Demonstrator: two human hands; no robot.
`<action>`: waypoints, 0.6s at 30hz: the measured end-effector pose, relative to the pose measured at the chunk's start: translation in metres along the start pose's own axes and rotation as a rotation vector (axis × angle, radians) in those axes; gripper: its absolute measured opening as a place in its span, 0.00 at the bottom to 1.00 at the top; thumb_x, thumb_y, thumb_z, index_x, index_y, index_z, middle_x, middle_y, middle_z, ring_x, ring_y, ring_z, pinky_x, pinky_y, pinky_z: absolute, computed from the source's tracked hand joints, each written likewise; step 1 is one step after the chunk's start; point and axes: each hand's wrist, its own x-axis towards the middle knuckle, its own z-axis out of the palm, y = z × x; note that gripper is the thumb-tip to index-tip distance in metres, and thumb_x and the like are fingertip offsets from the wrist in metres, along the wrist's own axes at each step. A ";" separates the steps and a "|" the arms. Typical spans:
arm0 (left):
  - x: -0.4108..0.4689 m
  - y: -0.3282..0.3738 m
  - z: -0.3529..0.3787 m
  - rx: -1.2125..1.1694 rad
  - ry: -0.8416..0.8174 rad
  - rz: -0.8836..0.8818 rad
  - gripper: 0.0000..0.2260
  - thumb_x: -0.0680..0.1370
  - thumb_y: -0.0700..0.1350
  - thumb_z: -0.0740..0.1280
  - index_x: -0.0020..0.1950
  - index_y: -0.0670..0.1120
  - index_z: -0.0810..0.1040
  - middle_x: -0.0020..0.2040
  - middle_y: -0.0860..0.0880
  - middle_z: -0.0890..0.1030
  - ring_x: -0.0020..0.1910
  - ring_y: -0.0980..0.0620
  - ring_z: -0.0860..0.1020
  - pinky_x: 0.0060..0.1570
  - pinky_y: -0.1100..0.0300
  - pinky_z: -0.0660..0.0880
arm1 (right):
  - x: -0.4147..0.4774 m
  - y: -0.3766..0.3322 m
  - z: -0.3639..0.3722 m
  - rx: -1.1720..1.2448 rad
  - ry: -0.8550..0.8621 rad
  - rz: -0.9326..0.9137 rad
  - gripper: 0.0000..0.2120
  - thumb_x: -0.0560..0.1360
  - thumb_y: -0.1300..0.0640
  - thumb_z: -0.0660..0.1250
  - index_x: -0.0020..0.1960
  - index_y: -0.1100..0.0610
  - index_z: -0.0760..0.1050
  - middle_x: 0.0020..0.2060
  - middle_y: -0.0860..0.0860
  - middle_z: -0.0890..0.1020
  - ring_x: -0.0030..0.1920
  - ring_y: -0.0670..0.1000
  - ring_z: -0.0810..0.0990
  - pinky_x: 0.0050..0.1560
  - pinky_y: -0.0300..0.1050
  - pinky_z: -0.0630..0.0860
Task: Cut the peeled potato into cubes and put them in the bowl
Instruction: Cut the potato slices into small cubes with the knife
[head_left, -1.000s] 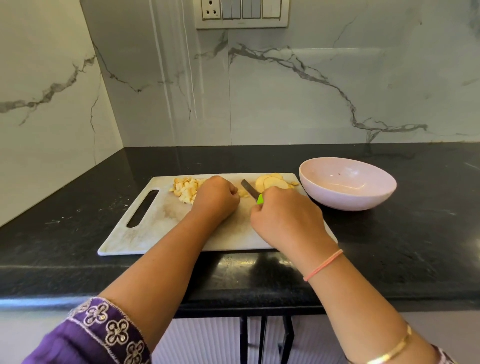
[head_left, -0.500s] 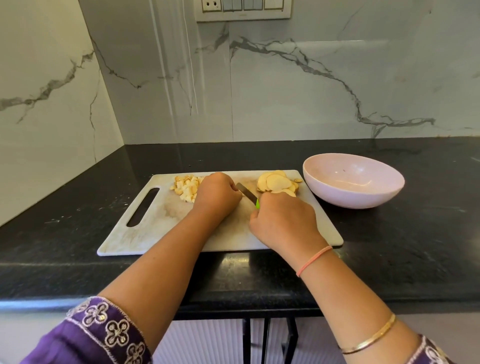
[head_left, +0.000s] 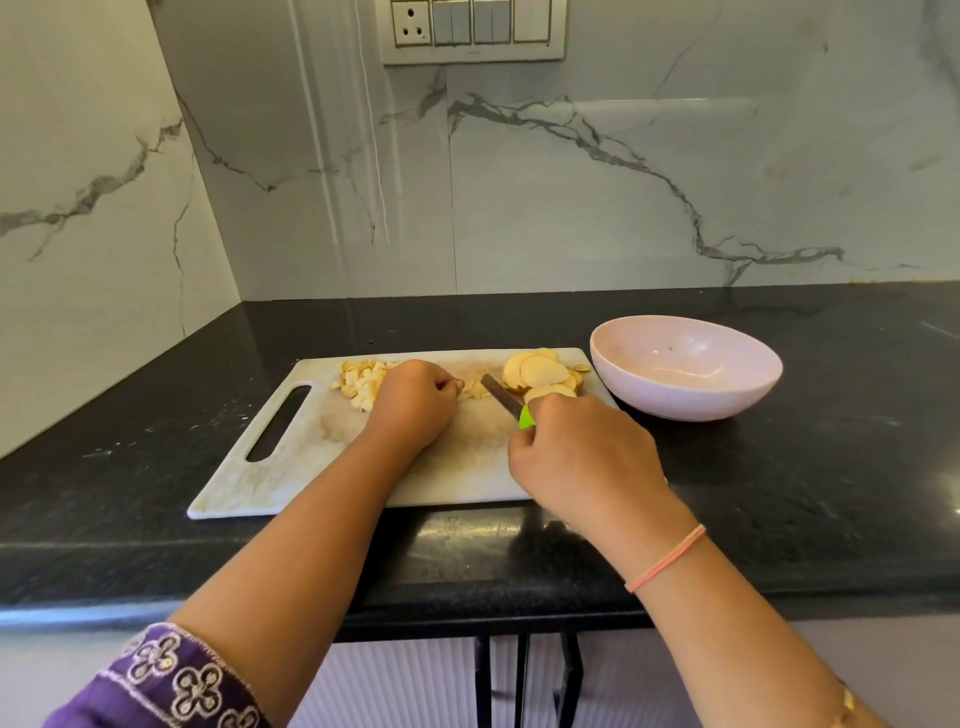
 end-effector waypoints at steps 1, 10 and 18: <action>-0.001 0.000 -0.001 -0.012 -0.001 0.007 0.10 0.80 0.42 0.62 0.52 0.45 0.83 0.47 0.45 0.82 0.37 0.55 0.73 0.35 0.68 0.67 | 0.000 0.000 0.001 0.016 0.006 0.009 0.10 0.78 0.50 0.57 0.40 0.53 0.67 0.31 0.47 0.67 0.37 0.52 0.71 0.31 0.42 0.62; -0.005 -0.001 -0.011 0.103 -0.003 0.001 0.13 0.77 0.43 0.65 0.60 0.46 0.80 0.55 0.47 0.82 0.53 0.51 0.78 0.49 0.64 0.70 | 0.012 -0.010 0.009 0.048 0.032 -0.010 0.09 0.78 0.52 0.57 0.44 0.54 0.70 0.35 0.49 0.69 0.39 0.52 0.69 0.36 0.42 0.63; 0.002 0.002 -0.006 0.148 0.009 -0.042 0.08 0.77 0.43 0.66 0.49 0.44 0.84 0.44 0.47 0.83 0.40 0.51 0.77 0.39 0.62 0.69 | 0.019 -0.024 0.020 -0.022 -0.013 -0.019 0.08 0.79 0.55 0.58 0.50 0.55 0.75 0.41 0.52 0.75 0.45 0.55 0.76 0.37 0.42 0.64</action>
